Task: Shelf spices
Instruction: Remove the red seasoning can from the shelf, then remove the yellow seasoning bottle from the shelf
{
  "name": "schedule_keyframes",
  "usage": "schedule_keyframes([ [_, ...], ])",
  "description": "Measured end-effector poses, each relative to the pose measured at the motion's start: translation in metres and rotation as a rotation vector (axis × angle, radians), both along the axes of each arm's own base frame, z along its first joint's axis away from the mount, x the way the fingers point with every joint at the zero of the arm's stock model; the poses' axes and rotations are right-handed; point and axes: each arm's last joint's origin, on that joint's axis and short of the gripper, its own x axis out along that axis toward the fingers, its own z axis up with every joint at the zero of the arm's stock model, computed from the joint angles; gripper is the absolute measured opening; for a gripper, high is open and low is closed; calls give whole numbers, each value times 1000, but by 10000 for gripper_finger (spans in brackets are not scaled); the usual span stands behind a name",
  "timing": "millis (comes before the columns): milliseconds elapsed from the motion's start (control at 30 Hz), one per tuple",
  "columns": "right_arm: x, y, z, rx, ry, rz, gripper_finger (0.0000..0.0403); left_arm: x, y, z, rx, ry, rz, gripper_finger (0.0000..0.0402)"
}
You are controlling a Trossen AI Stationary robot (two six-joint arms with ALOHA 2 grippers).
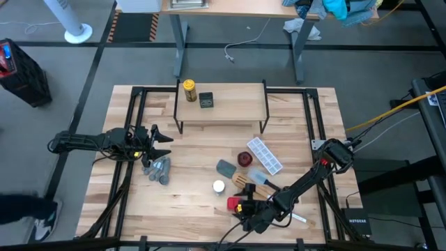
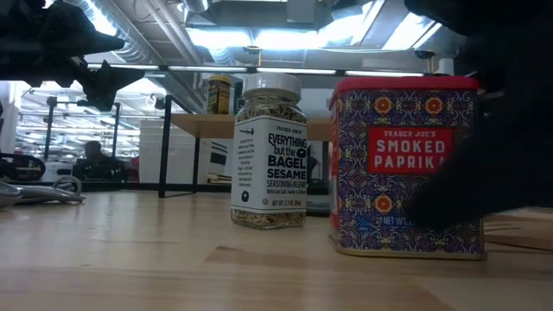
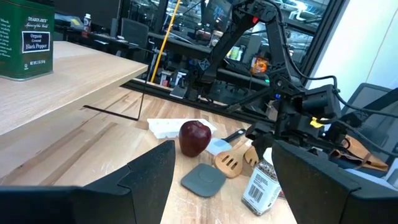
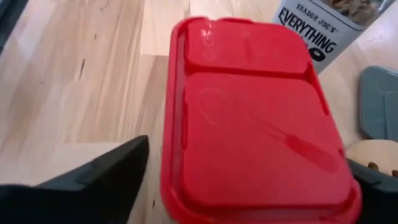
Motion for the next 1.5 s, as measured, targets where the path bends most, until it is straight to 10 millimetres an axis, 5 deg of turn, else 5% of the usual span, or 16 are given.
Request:
schedule_keyframes([
  [233,-2,-3,14,-8,-14,-8,387,0,0,0,0,0,0,260],
  [600,-25,-23,90,-42,-71,-28,358,0,0,1,-18,-7,9,260],
  [900,-48,-46,137,-144,-147,-89,356,0,5,4,-27,-43,179,260],
  [1133,-52,-60,147,-266,-173,-157,356,-3,9,27,149,-236,322,260],
  [1500,-29,-95,145,-202,-100,-214,356,-9,25,39,327,-202,622,260],
])
